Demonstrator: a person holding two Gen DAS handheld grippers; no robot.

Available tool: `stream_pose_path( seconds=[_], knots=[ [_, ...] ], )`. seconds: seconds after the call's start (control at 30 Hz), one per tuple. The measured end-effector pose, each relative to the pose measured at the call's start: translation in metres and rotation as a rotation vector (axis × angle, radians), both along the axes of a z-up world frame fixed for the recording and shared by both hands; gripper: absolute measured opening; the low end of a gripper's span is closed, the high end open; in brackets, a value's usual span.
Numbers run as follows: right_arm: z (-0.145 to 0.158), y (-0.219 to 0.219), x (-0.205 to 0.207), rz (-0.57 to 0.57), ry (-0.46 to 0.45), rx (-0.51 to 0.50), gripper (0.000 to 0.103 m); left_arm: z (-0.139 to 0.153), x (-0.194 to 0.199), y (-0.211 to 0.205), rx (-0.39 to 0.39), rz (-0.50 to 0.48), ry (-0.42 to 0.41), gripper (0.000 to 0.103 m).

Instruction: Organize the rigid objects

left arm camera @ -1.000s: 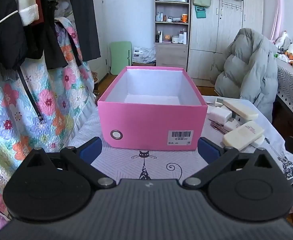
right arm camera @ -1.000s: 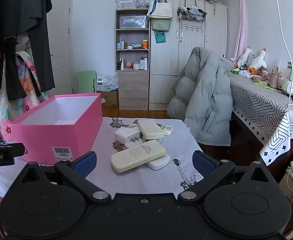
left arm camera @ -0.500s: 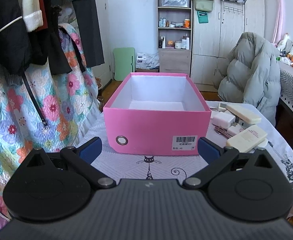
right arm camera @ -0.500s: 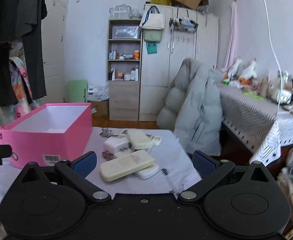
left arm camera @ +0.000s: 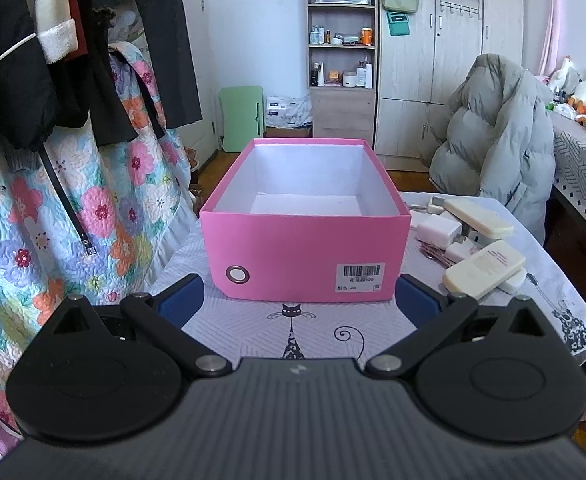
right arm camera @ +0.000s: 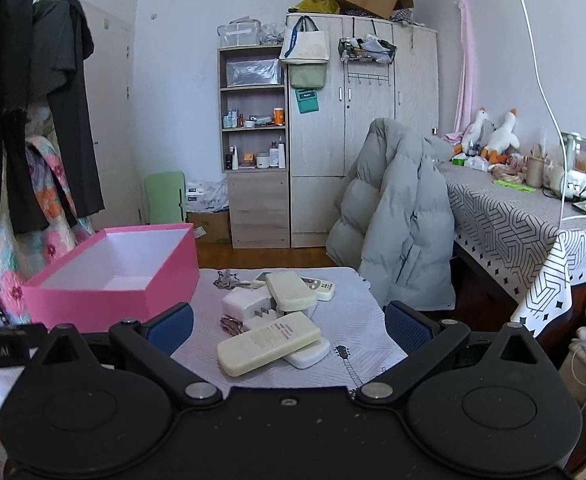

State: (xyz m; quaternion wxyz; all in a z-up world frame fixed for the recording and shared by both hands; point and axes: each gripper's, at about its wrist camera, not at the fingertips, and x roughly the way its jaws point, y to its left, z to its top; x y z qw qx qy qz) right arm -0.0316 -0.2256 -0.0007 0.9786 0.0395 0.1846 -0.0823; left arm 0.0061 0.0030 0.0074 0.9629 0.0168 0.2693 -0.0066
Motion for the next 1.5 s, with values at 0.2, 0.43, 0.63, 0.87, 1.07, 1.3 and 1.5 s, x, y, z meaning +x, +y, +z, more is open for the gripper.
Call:
stream_pose_path(
  seconds=[0.2, 0.43, 0.63, 0.87, 1.07, 1.3, 1.5],
  knots=[
    [-0.004, -0.002, -0.001, 0.003, -0.016, -0.01, 0.103, -0.003, 0.001, -0.004, 0.0, -0.012, 0.011, 0.103],
    [-0.012, -0.004, 0.001, 0.006, -0.033, -0.026, 0.103, -0.01, 0.001, -0.016, -0.006, -0.039, 0.022, 0.103],
    [-0.018, -0.007, 0.002, 0.0, -0.035, -0.044, 0.103, -0.012, 0.005, -0.018, 0.0, -0.039, 0.02, 0.103],
    [-0.013, -0.016, 0.016, 0.006, -0.064, -0.058, 0.103, -0.013, 0.017, -0.012, 0.005, -0.017, 0.029, 0.103],
    [-0.016, -0.023, 0.026, 0.021, -0.035, -0.033, 0.103, -0.015, 0.027, -0.005, -0.003, 0.004, 0.046, 0.103],
    [-0.024, -0.019, 0.031, 0.04, -0.018, -0.031, 0.103, -0.018, 0.034, -0.003, -0.009, 0.002, 0.051, 0.103],
    [-0.024, -0.015, 0.031, 0.051, -0.015, -0.034, 0.103, -0.017, 0.036, -0.003, -0.009, 0.007, 0.053, 0.103]
  ],
)
